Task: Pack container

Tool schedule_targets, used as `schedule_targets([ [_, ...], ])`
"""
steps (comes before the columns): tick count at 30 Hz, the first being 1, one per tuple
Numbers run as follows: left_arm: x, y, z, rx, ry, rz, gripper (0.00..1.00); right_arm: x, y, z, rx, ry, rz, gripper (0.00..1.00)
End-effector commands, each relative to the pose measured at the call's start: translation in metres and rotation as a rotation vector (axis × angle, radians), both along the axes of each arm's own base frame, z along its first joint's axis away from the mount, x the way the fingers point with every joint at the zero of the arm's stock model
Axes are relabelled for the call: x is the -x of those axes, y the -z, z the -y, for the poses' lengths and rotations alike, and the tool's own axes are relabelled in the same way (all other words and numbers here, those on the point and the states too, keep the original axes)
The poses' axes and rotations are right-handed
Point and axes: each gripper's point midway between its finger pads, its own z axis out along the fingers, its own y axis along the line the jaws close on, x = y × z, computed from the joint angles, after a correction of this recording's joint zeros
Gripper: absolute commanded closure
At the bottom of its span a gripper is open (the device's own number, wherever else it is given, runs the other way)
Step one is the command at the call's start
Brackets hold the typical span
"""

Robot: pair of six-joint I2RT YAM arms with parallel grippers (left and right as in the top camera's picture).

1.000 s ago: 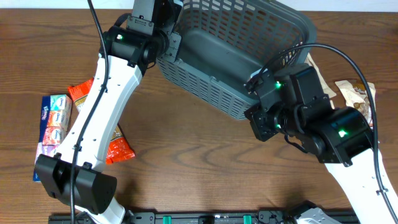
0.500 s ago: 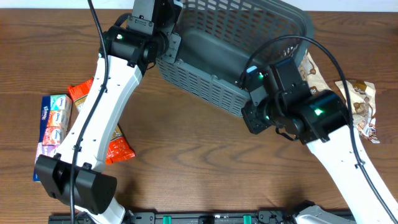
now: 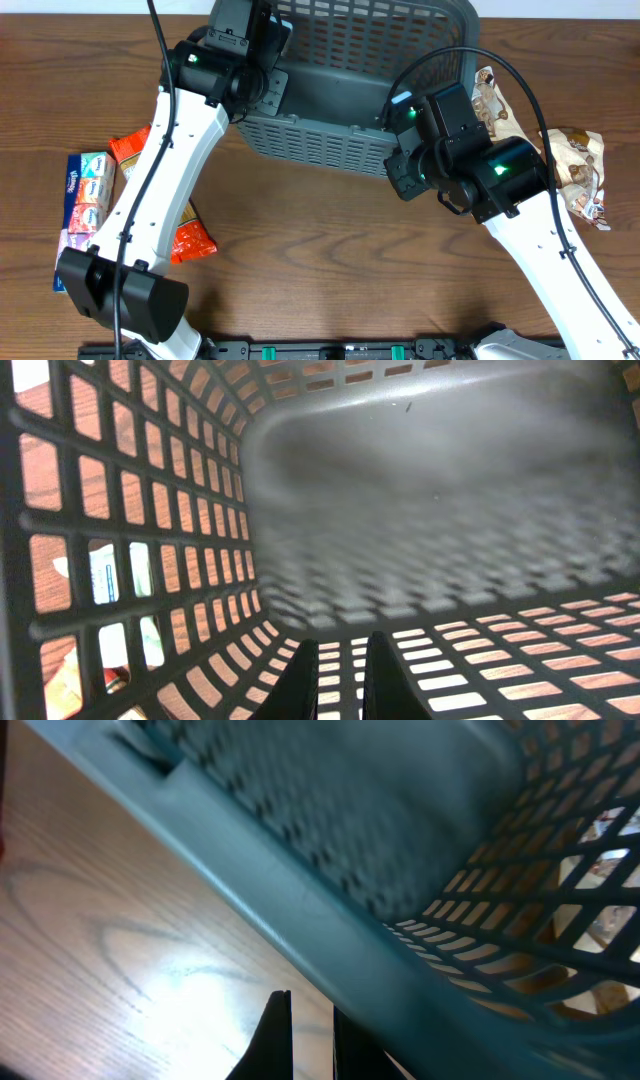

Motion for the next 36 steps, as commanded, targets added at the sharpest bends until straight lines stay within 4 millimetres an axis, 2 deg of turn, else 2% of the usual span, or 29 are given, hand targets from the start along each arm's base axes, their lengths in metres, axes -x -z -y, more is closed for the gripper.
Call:
schedule_targets([
  [1,0.002,0.014,-0.002,-0.031,0.009,-0.041,0.94,-0.011,-0.006,0.01,0.029,0.032,0.043,0.99],
  [12,0.005,0.016,-0.004,-0.035,0.007,-0.059,0.94,-0.026,-0.01,0.03,0.024,0.105,0.07,0.99],
  [36,0.013,0.012,-0.006,-0.038,0.007,-0.068,0.94,-0.036,-0.014,0.043,0.053,0.147,0.109,0.99],
])
